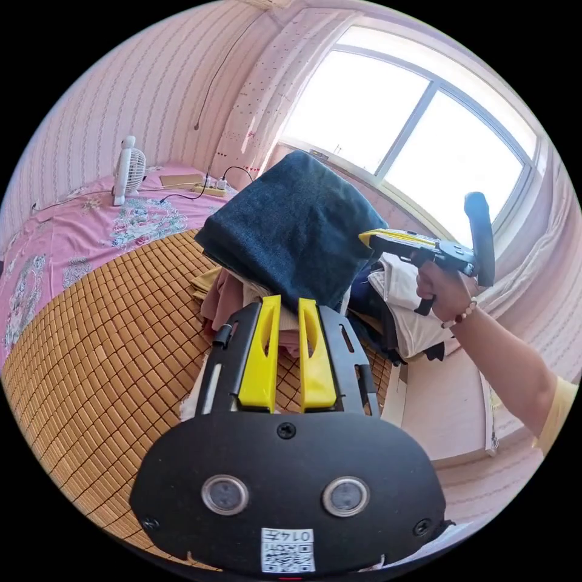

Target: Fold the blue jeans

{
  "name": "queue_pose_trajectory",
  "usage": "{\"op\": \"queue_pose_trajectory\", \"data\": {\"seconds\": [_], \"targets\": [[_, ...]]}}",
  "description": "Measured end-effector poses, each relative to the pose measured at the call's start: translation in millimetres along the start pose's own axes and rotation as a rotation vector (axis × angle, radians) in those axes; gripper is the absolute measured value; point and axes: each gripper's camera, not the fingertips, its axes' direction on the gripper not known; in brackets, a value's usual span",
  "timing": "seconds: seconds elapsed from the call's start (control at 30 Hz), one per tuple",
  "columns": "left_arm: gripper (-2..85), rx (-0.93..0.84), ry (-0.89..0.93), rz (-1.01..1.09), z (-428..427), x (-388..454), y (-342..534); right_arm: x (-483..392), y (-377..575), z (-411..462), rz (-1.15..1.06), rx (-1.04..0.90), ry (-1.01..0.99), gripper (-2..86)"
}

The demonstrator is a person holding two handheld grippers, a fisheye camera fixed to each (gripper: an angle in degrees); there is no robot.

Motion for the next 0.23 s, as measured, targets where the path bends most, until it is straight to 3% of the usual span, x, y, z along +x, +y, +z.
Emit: {"op": "queue_pose_trajectory", "data": {"seconds": [0.1,0.23], "targets": [[5.6,-0.047,0.024,0.052,-14,23,18,13,32,-51,-0.013,0.053,-0.072,7.7],[6.7,-0.095,0.105,0.105,-10,65,34,36,81,-100,-0.088,-0.037,0.052,11.6]]}}
